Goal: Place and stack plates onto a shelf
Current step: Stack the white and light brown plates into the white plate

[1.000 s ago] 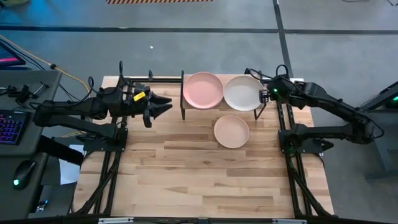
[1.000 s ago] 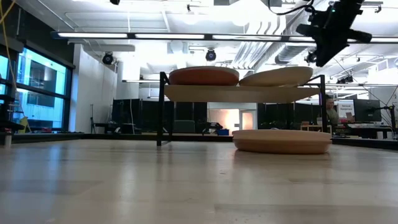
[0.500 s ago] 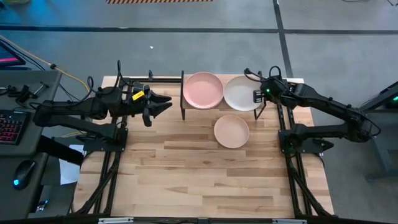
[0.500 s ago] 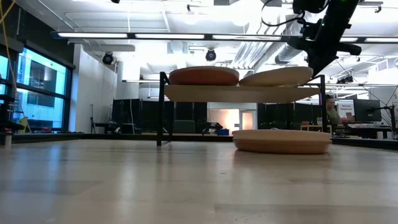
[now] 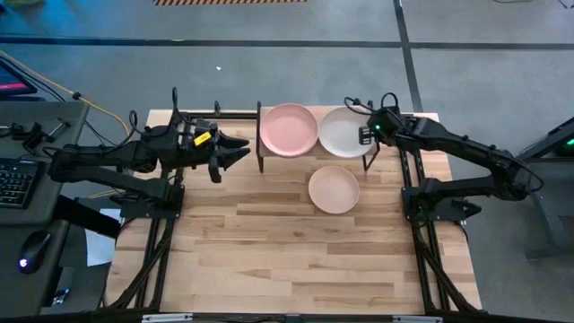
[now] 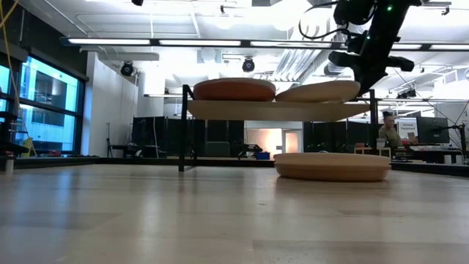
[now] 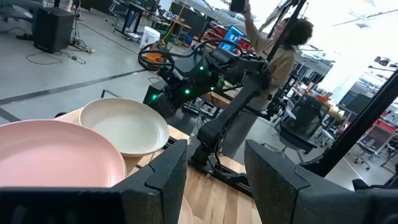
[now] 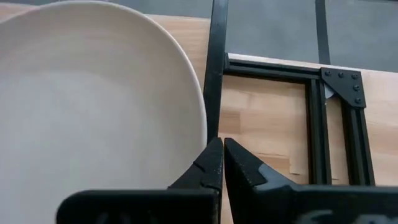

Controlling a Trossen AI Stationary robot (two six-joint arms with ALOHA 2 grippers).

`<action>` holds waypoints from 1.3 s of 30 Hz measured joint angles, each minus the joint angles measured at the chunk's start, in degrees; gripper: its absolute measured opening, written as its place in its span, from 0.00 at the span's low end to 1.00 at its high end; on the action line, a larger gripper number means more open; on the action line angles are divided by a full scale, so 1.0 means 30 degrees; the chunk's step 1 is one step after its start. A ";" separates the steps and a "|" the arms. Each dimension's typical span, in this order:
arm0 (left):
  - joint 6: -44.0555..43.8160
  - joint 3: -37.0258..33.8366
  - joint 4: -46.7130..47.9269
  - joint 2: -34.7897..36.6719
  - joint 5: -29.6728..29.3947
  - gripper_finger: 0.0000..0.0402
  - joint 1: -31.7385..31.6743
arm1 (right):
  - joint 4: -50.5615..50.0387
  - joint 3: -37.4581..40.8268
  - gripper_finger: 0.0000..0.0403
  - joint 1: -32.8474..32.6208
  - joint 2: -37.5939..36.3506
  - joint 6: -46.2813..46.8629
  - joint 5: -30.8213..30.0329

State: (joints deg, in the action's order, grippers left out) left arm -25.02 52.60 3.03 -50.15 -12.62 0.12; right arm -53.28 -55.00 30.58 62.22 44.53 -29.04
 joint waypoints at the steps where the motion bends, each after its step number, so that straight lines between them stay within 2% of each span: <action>1: -0.0070 0.0000 0.0006 -0.0032 0.0000 0.37 0.0000 | 0.0175 0.0000 0.00 0.0090 -0.0012 0.0000 0.0040; 10: -0.0079 0.0000 0.0015 -0.0167 0.0000 0.37 0.0001 | -0.0007 -0.1076 0.00 0.0638 -0.1209 -0.1003 0.0490; 14: -0.0087 0.0000 0.0029 -0.0169 0.0000 0.37 0.0000 | -0.1170 -0.1153 0.00 -0.0048 -0.1781 -0.1009 0.1926; 17: -0.0087 0.0000 0.0036 -0.0170 0.0000 0.37 0.0007 | -0.2435 -0.1107 0.00 -0.0968 -0.1819 -0.0428 0.2284; 23: -0.0094 0.0000 0.0055 -0.0255 -0.0057 0.37 0.0005 | -0.2068 -0.1107 0.00 -0.2385 -0.1484 0.0153 0.2342; 31: -0.0145 0.0000 0.0022 -0.0255 -0.0071 0.37 0.0006 | -0.1621 -0.1107 0.00 -0.2191 -0.0316 -0.0201 0.1238; 39: -0.0152 0.0000 0.0015 -0.0255 -0.0073 0.37 0.0000 | -0.0646 -0.1156 0.00 -0.2198 -0.0079 -0.0801 0.1333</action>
State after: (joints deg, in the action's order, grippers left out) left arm -25.47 52.60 3.07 -50.92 -12.84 0.12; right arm -55.22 -58.47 23.99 61.98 42.13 -25.04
